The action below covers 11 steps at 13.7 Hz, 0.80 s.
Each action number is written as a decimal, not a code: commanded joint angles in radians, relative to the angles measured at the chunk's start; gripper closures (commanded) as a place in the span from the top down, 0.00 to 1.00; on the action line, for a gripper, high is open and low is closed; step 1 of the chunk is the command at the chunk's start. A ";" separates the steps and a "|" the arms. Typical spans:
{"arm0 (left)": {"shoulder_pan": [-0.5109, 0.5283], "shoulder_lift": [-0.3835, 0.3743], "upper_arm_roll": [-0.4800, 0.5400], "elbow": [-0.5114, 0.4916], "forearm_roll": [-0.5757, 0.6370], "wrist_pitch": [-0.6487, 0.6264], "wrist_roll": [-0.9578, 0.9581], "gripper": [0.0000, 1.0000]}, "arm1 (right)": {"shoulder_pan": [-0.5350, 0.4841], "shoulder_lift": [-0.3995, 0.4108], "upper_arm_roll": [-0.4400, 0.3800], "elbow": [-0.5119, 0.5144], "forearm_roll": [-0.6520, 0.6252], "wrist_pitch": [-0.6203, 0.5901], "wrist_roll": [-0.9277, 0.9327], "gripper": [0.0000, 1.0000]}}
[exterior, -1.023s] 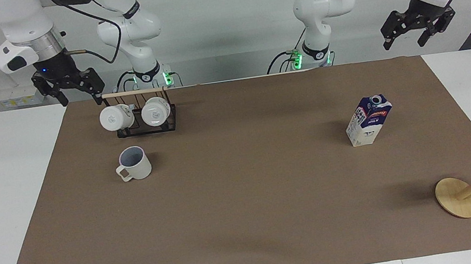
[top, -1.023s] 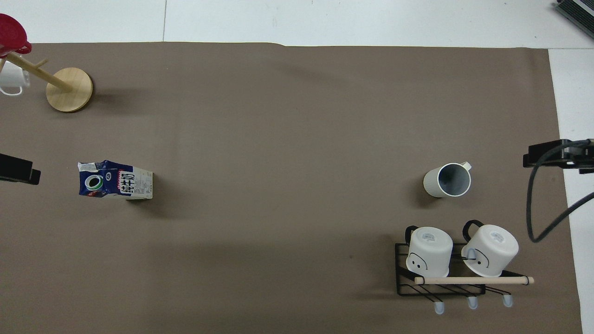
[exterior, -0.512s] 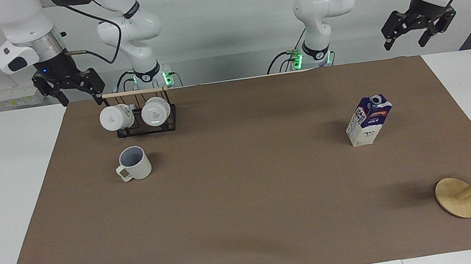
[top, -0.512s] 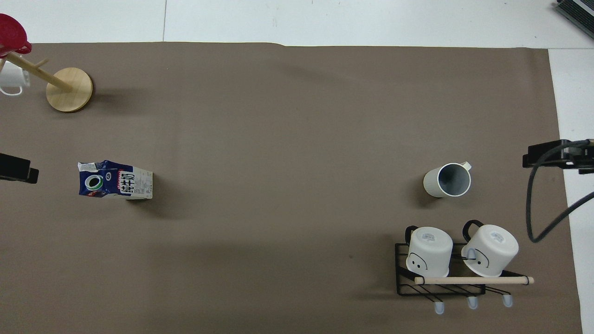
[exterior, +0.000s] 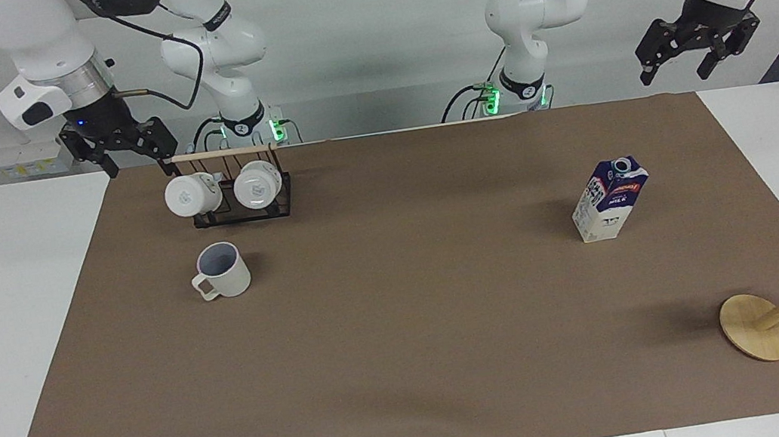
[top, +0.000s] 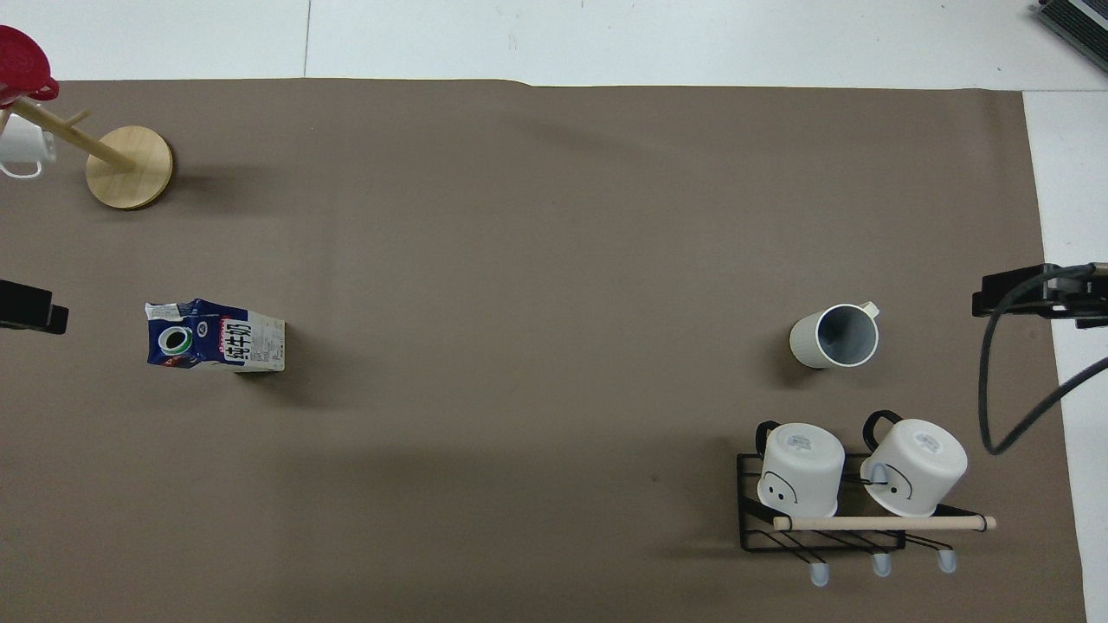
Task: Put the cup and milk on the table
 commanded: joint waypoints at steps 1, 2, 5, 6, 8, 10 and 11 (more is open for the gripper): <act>0.010 -0.019 -0.004 -0.030 0.011 0.030 0.008 1.00 | -0.012 -0.030 0.005 -0.100 0.009 0.077 -0.034 1.00; 0.014 -0.019 -0.004 -0.030 0.013 0.032 0.008 1.00 | -0.012 -0.028 0.005 -0.134 0.009 0.114 -0.035 1.00; 0.014 -0.018 -0.004 -0.029 0.013 0.033 0.008 1.00 | -0.012 -0.016 0.005 -0.289 0.009 0.301 -0.048 1.00; 0.016 -0.018 -0.004 -0.027 0.016 0.033 0.008 1.00 | -0.006 -0.013 0.005 -0.333 0.009 0.358 -0.048 1.00; 0.017 -0.016 -0.004 -0.024 0.019 0.035 0.006 1.00 | -0.003 0.013 0.005 -0.402 0.009 0.453 -0.048 1.00; 0.014 -0.016 -0.004 -0.024 0.019 0.035 0.006 1.00 | -0.004 0.040 0.005 -0.456 0.009 0.551 -0.046 1.00; 0.013 -0.015 -0.004 -0.024 0.019 0.041 0.006 1.00 | -0.004 0.050 0.005 -0.478 0.009 0.590 -0.045 1.00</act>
